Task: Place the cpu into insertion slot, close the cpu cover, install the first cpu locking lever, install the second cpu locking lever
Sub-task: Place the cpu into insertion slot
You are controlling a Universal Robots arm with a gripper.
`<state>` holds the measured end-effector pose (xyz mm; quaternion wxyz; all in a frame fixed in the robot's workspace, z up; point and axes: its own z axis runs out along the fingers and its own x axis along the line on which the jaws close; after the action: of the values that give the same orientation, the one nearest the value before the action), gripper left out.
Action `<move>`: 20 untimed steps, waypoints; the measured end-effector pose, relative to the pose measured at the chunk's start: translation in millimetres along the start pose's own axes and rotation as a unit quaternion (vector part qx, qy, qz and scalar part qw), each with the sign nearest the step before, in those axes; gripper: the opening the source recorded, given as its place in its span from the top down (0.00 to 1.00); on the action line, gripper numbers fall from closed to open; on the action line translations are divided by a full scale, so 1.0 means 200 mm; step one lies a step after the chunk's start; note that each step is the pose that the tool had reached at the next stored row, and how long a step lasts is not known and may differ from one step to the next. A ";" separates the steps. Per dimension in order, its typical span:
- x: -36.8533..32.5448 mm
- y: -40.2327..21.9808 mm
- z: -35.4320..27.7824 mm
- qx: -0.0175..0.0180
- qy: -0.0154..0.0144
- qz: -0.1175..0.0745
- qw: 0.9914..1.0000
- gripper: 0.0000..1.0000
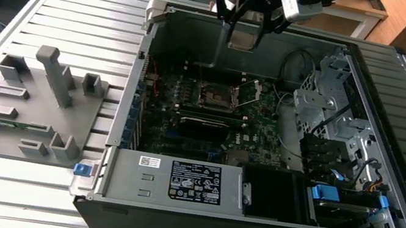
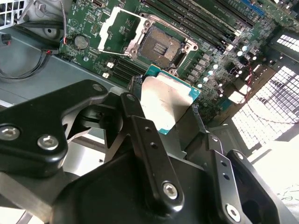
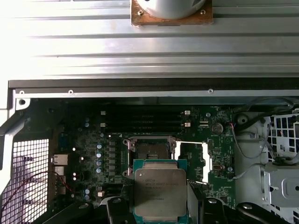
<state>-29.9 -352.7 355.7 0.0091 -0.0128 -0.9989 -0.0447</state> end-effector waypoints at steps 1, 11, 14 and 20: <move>0.000 -0.001 0.010 0.000 0.000 0.000 1.000 0.46; -0.001 -0.003 0.033 0.000 0.000 0.000 1.000 0.46; -0.001 -0.003 0.035 0.000 0.000 0.000 1.000 0.46; -0.001 -0.004 0.049 0.000 0.000 0.000 1.000 0.46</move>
<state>-29.9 -352.7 345.9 0.0091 -0.0128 -0.9989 -0.0448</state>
